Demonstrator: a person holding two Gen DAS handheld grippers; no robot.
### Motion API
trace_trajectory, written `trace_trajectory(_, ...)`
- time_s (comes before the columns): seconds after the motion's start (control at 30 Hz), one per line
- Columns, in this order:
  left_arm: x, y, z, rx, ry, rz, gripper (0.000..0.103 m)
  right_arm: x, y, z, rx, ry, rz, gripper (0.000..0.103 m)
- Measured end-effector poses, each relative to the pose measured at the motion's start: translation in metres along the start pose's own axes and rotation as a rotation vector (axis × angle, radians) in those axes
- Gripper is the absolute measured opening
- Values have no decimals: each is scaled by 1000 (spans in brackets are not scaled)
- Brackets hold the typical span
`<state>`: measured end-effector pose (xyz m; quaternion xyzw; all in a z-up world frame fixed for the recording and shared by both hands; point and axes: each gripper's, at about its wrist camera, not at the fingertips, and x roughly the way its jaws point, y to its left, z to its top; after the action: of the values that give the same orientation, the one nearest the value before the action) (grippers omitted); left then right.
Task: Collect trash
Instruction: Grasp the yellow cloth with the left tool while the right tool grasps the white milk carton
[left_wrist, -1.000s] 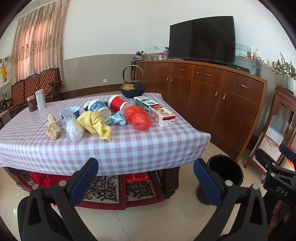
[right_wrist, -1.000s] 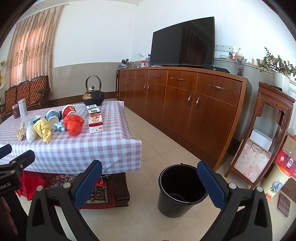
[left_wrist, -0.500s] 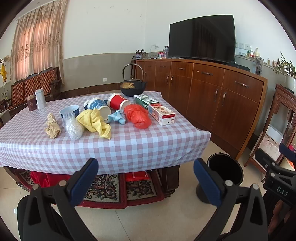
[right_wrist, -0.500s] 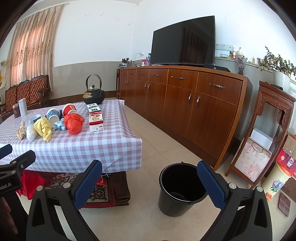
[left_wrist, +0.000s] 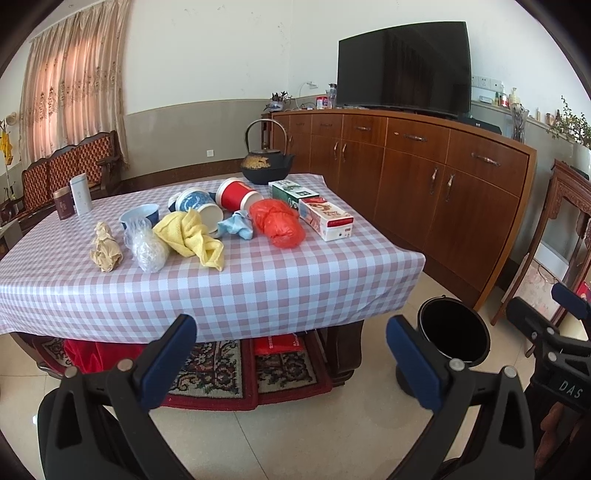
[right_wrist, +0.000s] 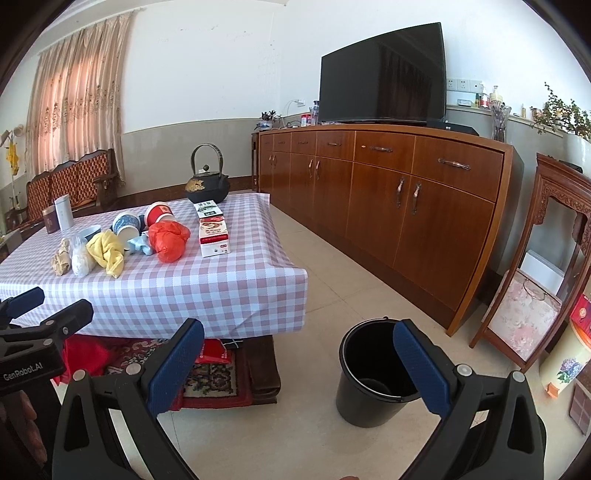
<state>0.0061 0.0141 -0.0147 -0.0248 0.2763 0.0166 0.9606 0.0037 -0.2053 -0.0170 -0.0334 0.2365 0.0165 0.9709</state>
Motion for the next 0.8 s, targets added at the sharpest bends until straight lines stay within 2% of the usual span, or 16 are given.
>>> trace_trajectory(0.1,2,8,4,-21,-5,-18,103,8,6,0,-16,36,59,103)
trace_trajectory(0.17,6,14,8,-21,-4,-4,103,16,9,1,-32,62,94,103)
trace_trajectory(0.23,12,25,13,-40,0,17,103,20,13,4,-47,50,107,103)
trace_trajectory(0.3,20,39,19,-78,7,2,103,27,18,11,-68,36,119,103)
trace_trajectory(0.43,40,61,30,-116,9,37,103,57,27,25,-97,84,196,103)
trace_trajectory(0.5,53,71,33,-139,30,32,103,73,31,31,-93,114,236,103)
trace_trajectory(0.57,65,77,33,-131,65,46,103,86,36,38,-100,104,237,103)
trace_trajectory(0.7,74,93,29,-159,48,134,102,101,42,51,-105,79,246,103)
trace_trajectory(0.8,83,103,29,-195,47,152,102,114,52,58,-128,74,252,94)
